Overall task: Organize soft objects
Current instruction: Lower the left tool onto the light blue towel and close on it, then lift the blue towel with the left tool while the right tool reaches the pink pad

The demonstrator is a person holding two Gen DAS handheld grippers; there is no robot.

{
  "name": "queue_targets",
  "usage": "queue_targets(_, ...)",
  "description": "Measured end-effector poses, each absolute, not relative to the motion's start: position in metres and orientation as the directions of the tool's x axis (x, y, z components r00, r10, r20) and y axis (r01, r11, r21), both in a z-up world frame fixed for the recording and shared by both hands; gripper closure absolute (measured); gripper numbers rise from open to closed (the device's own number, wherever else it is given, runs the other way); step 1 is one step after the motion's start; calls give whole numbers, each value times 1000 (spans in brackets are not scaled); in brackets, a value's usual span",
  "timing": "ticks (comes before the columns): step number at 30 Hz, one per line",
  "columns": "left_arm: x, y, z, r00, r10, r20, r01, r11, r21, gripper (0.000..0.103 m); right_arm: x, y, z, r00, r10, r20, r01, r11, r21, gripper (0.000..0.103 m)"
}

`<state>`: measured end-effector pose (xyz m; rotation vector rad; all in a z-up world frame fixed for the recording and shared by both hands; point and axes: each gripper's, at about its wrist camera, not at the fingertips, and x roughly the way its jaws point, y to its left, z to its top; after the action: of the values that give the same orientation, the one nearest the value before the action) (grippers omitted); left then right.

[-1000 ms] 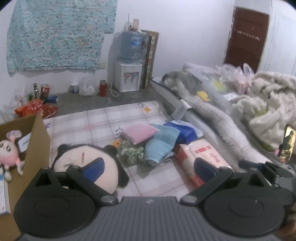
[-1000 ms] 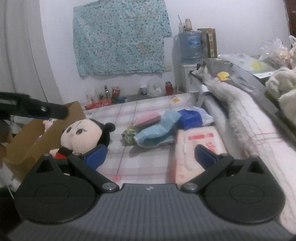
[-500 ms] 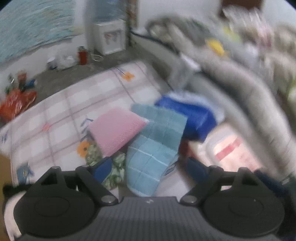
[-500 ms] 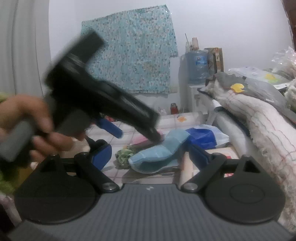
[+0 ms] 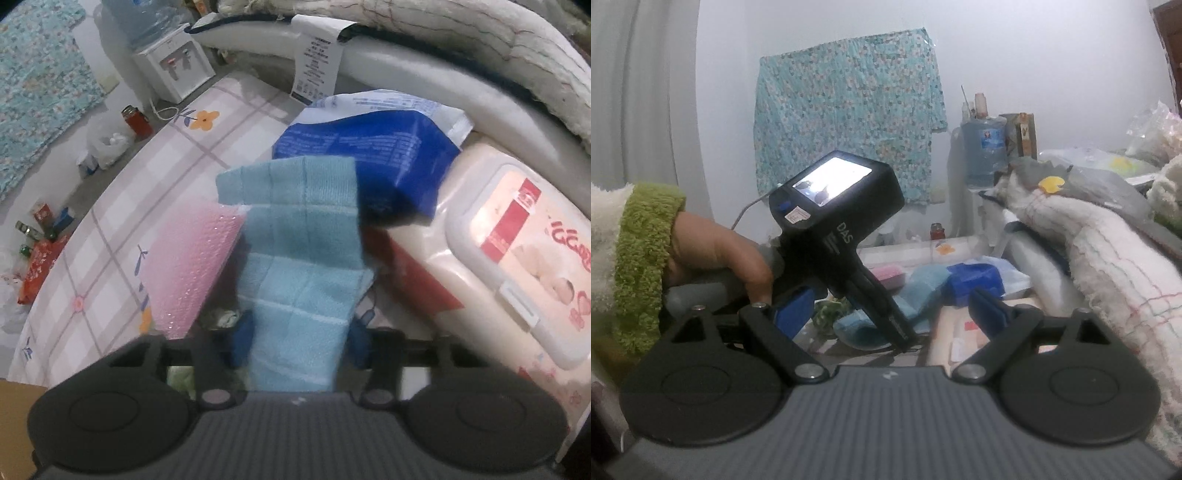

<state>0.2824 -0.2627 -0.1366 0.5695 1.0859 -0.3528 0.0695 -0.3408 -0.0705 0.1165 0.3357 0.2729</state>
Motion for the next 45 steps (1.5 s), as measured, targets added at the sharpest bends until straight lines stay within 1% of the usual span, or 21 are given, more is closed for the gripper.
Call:
queue_targets(1,281,-262,-135,435,-3,-901,532,808,254,70,68,-341,-70,910,282,-304,-245,957,156,12)
queue_targets(2,282,-263,-133,439,-5,-898,529,809,254,76,68,-342,-70,911,286,-297,-248,956,159,12)
queue_targets(3,282,-264,-131,446,-6,-895,524,812,256,86,66,-343,-70,912,288,-292,-249,955,162,12)
queue_targets(4,281,-263,-127,453,-5,-892,515,818,257,90,65,-343,-70,914,289,-285,-250,954,165,12)
queue_targets(7,278,-260,-113,466,-9,-885,473,848,240,92,60,-344,-70,917,292,-273,-253,953,168,12)
queue_targets(11,257,-255,-83,501,-16,-866,446,862,242,92,57,-348,-69,922,295,-252,-256,951,175,12)
queue_targets(14,233,-247,-61,503,-51,-863,433,879,200,92,56,-353,-69,924,294,-243,-250,948,196,12)
queue_targets(18,200,-230,-44,494,-101,-864,401,908,123,92,58,-366,-69,927,296,-231,-231,935,270,12)
queue_targets(23,153,-205,-47,474,-133,-870,358,932,52,92,60,-387,-74,918,318,-236,-209,895,393,12)
queue_targets(26,128,-192,-53,464,-154,-873,334,943,11,92,54,-397,-73,919,319,-231,-192,875,444,12)
queue_targets(29,104,-184,-64,453,-155,-878,322,947,-1,92,42,-400,-69,924,310,-223,-191,881,434,12)
queue_targets(32,85,-175,-77,434,-162,-886,312,950,-21,91,30,-400,-70,908,329,-259,-191,876,443,12)
queue_targets(33,80,-173,-82,434,-159,-887,316,949,-15,90,27,-399,-71,898,344,-272,-194,868,457,12)
queue_targets(35,71,-169,-92,426,-168,-889,329,944,-20,83,25,-396,-73,873,384,-300,-206,849,487,12)
queue_targets(36,67,-165,-95,418,-185,-890,337,941,-37,72,24,-393,-74,860,405,-309,-213,837,504,14)
queue_targets(38,59,-161,-96,431,-208,-878,347,937,-52,63,27,-386,-78,830,450,-329,-224,809,543,25)
queue_targets(40,54,-158,-94,431,-233,-872,367,928,-67,39,33,-376,-81,795,495,-352,-234,785,573,43)
queue_targets(42,48,-152,-88,441,-266,-857,383,920,-88,34,39,-365,-82,765,522,-378,-239,774,586,54)
queue_targets(45,46,-141,-81,440,-322,-838,376,914,-154,24,45,-351,-82,734,544,-406,-240,767,595,60)
